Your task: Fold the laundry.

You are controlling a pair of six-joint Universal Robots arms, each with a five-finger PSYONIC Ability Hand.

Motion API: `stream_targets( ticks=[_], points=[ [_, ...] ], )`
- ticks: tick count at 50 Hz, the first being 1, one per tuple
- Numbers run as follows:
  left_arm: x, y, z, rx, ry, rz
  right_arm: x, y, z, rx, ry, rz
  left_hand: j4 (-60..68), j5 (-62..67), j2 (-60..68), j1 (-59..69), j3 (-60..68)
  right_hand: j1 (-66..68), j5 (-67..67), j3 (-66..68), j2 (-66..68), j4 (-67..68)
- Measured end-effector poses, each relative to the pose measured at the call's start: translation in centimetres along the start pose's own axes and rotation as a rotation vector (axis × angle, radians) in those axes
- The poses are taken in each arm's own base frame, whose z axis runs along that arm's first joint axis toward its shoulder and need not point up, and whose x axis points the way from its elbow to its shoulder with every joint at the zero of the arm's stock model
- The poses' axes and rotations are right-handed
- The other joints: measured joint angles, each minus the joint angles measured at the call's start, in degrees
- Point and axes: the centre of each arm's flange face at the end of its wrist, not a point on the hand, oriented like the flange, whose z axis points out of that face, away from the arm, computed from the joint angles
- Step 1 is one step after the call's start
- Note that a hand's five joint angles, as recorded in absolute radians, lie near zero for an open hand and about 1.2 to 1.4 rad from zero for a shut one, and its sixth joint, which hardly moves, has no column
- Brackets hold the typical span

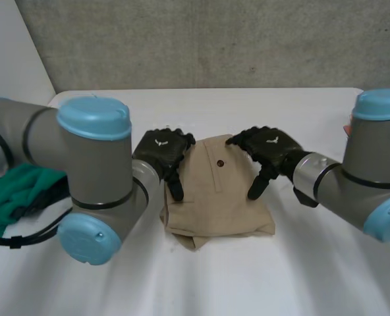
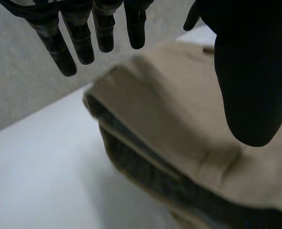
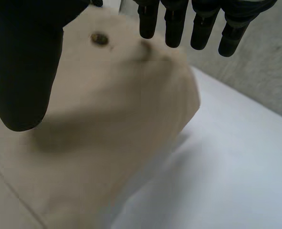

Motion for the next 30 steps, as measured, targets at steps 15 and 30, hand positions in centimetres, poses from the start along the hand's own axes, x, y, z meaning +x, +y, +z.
stream_targets(
  ticks=[15,30],
  points=[
    [-0.9,6.3,5.7,-0.198,-0.027,0.085,0.1,6.0,5.1,-0.128,0.072,-0.106,0.0,-0.13,-0.47,-2.73,0.0,-2.62,0.0,0.0,-1.32,0.0],
    [-2.7,-3.9,-0.3,0.068,-0.016,-0.012,0.7,-1.8,0.3,0.025,0.236,-0.208,-0.24,-0.2,-0.98,-2.87,-0.59,-2.7,-0.14,0.0,-1.4,0.0]
  ],
)
